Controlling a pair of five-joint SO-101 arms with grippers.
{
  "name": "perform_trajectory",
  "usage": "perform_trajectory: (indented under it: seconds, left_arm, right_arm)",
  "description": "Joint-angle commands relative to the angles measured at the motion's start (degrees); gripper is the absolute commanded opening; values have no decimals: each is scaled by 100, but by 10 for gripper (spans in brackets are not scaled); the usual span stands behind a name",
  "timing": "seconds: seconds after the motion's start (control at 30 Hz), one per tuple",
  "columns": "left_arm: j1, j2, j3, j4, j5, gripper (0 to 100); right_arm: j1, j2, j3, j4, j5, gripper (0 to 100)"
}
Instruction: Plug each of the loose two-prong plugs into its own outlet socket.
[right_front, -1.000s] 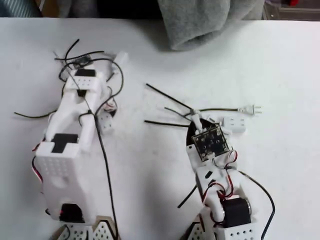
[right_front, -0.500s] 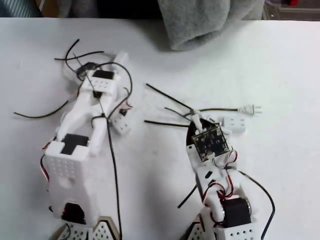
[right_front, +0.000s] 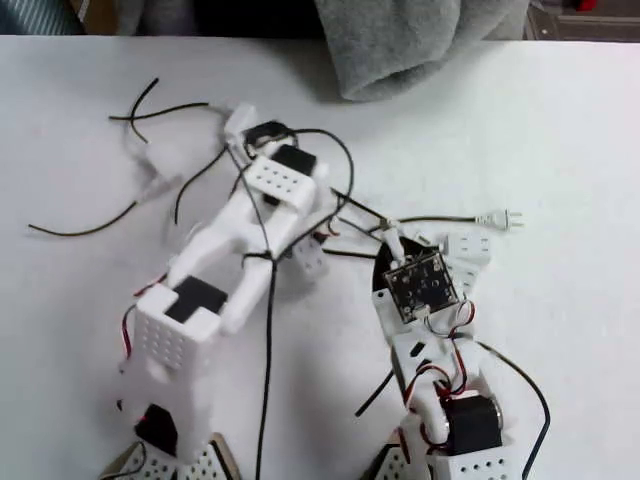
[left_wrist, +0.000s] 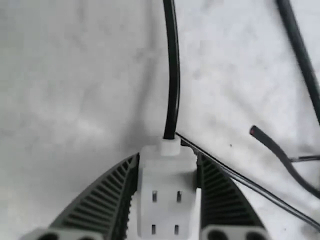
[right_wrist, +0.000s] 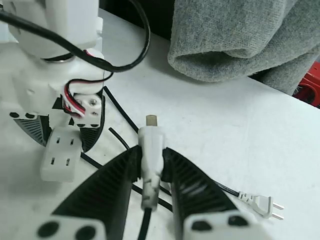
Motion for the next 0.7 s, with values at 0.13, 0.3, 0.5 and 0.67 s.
perform_trajectory:
  seconds: [0.13,0.3,0.5,0.67]
  left_arm:
    - [374,505,-229,-747,-264,37]
    - [259,778,-536,-580,-273,55]
    - [163,752,-1319,413,-281,212]
    - [-31,752,-2497,1521,-800,264]
  right_arm:
    - [-4,-40,-53,-145,-26,19]
    - [4,-40,-62,-145,-26,19]
    - [13,-40,-88,-119,-264,18]
    - [136,-40,-88,-110,-308,18]
